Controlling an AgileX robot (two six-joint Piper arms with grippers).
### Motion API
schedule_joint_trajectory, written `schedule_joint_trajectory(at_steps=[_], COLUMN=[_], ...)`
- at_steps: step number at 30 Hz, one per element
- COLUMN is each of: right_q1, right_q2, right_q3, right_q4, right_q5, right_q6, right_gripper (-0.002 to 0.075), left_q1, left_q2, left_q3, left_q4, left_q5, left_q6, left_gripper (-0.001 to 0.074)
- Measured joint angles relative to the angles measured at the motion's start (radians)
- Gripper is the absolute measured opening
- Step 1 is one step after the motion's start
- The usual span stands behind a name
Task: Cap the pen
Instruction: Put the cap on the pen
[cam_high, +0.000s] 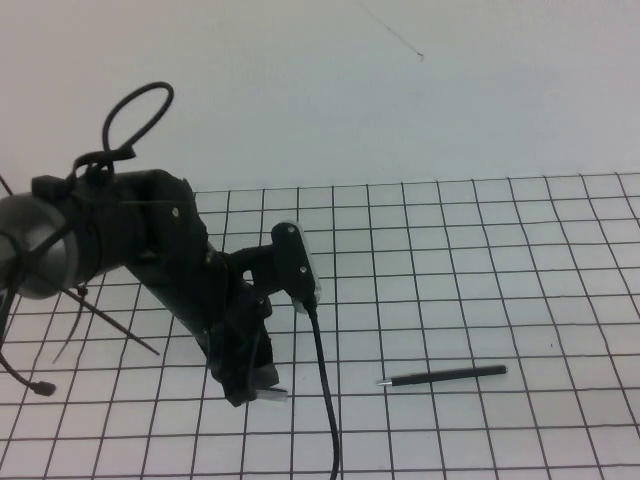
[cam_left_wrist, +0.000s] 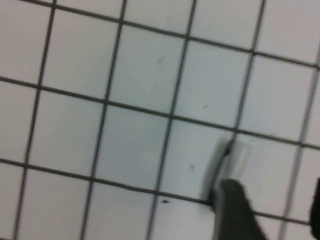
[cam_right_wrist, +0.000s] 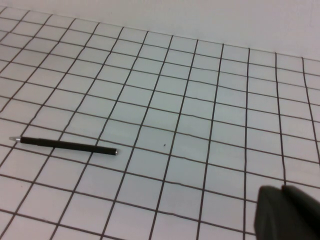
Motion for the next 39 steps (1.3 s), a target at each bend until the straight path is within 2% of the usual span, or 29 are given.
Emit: schedule_joint_trajectory(at_steps=[2,3,4,8,22,24,26,29,30,32,33,34,39], right_q1=[0.0,0.0,0.0,0.0,0.0,0.0,0.0,0.0,0.0,0.0,0.0,0.0,0.0], right_q2=[0.0,0.0,0.0,0.0,0.0,0.0,0.0,0.0,0.0,0.0,0.0,0.0,0.055], right_q3=[0.0,0.0,0.0,0.0,0.0,0.0,0.0,0.0,0.0,0.0,0.0,0.0,-0.086], right_q4=[0.0,0.0,0.0,0.002,0.004,0.004,0.004,0.004,0.004,0.009,0.019,0.034,0.14], right_q5=[0.0,0.0,0.0,0.0,0.0,0.0,0.0,-0.002,-0.005,-0.012,-0.01,0.007,0.141], right_q6=[0.0,0.0,0.0,-0.001,-0.001,-0.001,-0.001,-0.001,-0.001,-0.003,-0.015,-0.036,-0.181], right_gripper=[-0.0003,-0.0003,-0.0003,-0.0003,-0.0003,-0.0003,-0.0003,-0.0003,-0.0003,-0.0003,-0.0003,-0.0003,-0.0003], left_q1=[-0.004,-0.005,-0.006,-0.011,-0.011,-0.011,-0.011,-0.011,-0.011,-0.011,-0.011,-0.011,-0.012], left_q2=[0.029,0.042,0.051,0.082,0.164,0.169,0.169,0.169,0.169,0.169,0.169,0.169,0.136], left_q3=[0.0,0.0,0.0,-0.002,-0.002,-0.004,-0.004,-0.004,-0.006,-0.006,-0.006,-0.006,-0.02], left_q4=[0.041,0.065,0.086,0.123,0.084,0.09,0.092,0.093,0.095,0.095,0.095,0.095,0.117], left_q5=[-0.032,-0.037,-0.039,-0.041,-0.079,-0.079,-0.079,-0.081,-0.083,-0.083,-0.083,-0.083,-0.072], left_q6=[0.046,0.081,0.108,0.17,0.221,0.223,0.223,0.223,0.223,0.223,0.223,0.223,0.239], left_gripper=[0.0452,0.0391,0.0415,0.0353,0.0343,0.0297,0.0205,0.0025,0.0002,0.0,0.0086,0.0,0.0001])
